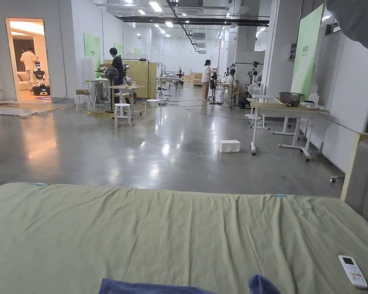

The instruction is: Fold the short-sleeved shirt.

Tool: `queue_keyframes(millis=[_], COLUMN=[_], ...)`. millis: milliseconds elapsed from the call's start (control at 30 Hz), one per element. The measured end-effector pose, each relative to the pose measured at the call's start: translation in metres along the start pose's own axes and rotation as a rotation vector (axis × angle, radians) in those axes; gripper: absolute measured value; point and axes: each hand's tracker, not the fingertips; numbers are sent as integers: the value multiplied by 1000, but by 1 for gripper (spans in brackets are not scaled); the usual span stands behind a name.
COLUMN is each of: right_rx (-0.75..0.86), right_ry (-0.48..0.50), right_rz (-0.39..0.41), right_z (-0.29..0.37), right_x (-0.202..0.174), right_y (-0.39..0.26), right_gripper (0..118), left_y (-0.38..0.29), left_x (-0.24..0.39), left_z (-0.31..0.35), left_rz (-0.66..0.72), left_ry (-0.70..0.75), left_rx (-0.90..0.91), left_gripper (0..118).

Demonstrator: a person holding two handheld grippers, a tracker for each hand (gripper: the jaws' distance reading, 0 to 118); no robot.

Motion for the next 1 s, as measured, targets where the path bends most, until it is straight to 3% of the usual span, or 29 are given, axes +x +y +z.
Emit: queue_keyframes(millis=[233, 500, 633, 800, 900, 1000], right_rx=[12, -4, -52, -155, -184, -216], right_ry=[12, 34, 50, 95, 82, 83], right_rz=[26, 31, 27, -100, -89, -110], right_z=[1, -1, -3, -15, -21, -22], right_x=[-8, -8, -10, -6, -9, -8], right_y=[5, 1, -9, -26, -31, -35], right_gripper=[0, 0, 0, 0, 0, 0], left_y=[7, -5, -33, -97, -138, -169], left_x=[-3, -19, -46, -83, -97, -101], left_z=[-2, -1, -3, -24, -41, -58], left_rz=[50, 84, 173, 288, 356, 414], left_ry=[-25, 40, 70, 74, 57, 32], left_rx=[-19, -46, -131, -296, -371, -424], left_gripper=[0, 0, 0, 2, 40, 62])
